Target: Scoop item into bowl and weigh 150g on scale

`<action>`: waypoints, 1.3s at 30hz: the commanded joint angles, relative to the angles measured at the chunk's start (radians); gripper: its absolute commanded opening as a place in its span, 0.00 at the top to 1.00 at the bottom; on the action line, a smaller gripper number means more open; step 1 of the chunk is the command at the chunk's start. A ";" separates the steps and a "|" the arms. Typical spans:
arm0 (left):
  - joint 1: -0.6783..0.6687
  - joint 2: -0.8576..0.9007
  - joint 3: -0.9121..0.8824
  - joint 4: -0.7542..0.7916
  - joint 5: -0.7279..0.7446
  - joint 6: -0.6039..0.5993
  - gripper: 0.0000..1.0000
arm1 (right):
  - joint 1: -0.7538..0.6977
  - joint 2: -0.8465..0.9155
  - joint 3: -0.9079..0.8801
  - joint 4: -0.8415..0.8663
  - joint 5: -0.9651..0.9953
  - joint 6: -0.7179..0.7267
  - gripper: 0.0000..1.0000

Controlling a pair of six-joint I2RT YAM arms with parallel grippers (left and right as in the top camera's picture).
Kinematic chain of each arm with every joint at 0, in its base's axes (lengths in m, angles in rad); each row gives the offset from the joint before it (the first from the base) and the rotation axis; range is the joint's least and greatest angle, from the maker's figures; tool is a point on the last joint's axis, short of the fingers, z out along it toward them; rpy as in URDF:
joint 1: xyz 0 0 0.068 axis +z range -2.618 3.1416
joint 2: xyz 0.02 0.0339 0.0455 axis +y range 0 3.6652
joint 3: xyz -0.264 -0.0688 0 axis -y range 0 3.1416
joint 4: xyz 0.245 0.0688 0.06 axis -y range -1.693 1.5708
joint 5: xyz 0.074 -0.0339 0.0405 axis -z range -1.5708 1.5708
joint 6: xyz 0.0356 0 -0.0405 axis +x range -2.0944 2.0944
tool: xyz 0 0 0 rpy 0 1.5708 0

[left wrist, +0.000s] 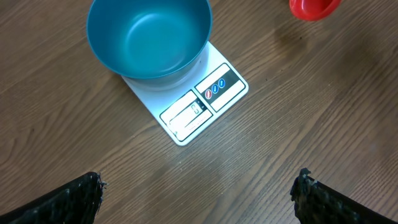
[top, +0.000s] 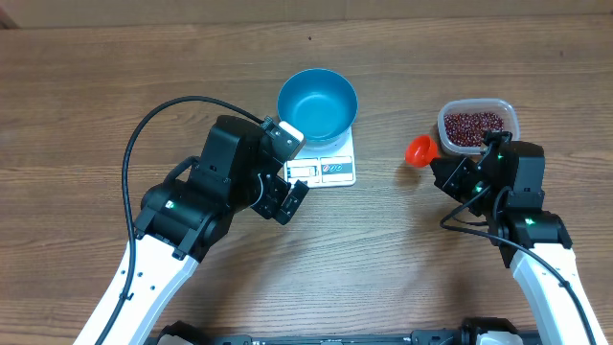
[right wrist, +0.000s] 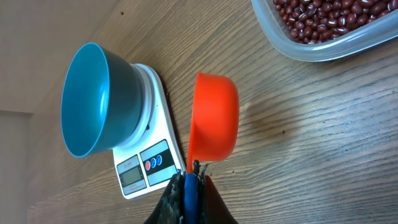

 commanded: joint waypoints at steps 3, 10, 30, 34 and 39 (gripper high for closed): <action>0.003 0.000 -0.003 0.001 0.000 0.019 0.00 | -0.002 -0.014 0.033 0.005 -0.008 -0.010 0.96; 0.003 0.000 -0.003 0.001 0.000 0.019 0.00 | -0.002 -0.014 0.033 0.005 -0.015 -0.027 0.96; 0.003 0.000 -0.003 0.001 0.000 0.019 0.00 | -0.002 -0.014 0.033 0.007 -0.016 -0.035 0.96; 0.003 0.000 -0.003 0.001 0.000 0.019 0.00 | -0.002 -0.014 0.044 0.019 -0.054 -0.035 0.96; 0.003 0.000 -0.003 0.001 0.000 0.019 0.01 | -0.002 -0.014 0.104 -0.023 -0.071 -0.060 0.96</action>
